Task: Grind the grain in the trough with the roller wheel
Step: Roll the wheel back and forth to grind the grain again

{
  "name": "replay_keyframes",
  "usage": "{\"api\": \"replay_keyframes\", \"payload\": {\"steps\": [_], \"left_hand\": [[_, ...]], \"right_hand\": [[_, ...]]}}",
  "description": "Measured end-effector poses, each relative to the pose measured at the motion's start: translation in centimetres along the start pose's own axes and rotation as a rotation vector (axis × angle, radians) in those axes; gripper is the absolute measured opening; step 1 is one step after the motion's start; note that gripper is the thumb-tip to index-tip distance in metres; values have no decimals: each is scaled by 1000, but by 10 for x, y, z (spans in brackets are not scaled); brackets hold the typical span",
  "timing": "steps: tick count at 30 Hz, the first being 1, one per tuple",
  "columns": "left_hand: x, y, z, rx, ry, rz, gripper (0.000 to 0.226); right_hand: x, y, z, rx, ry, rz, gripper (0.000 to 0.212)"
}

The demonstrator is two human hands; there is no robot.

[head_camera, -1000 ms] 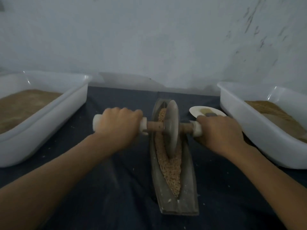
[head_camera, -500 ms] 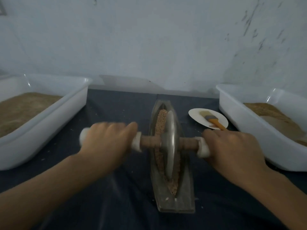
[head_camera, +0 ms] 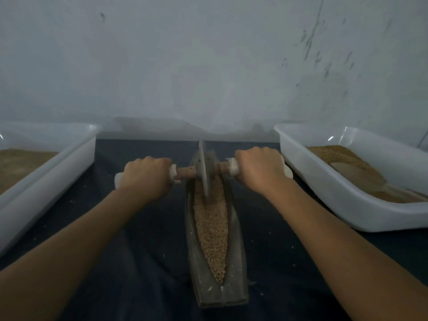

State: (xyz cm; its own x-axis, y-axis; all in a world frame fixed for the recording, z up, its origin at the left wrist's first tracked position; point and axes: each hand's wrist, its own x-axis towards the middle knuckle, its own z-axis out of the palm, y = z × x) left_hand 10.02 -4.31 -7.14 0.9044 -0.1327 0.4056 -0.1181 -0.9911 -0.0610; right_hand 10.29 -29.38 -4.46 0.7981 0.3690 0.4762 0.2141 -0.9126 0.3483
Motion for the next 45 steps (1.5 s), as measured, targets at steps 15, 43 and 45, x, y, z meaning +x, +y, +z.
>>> {"api": "replay_keyframes", "payload": {"steps": [15, 43, 45], "left_hand": [[-65, 6, -30, 163, 1, 57, 26], [3, 10, -27, 91, -108, -11, 12], [4, 11, -26, 107, -102, -12, 16]], "right_hand": [[-63, -4, -28, 54, -71, -105, 29], [-2, -3, 19, 89, -53, 50, 25], [1, -4, 16, 109, -85, 58, 26]]}}
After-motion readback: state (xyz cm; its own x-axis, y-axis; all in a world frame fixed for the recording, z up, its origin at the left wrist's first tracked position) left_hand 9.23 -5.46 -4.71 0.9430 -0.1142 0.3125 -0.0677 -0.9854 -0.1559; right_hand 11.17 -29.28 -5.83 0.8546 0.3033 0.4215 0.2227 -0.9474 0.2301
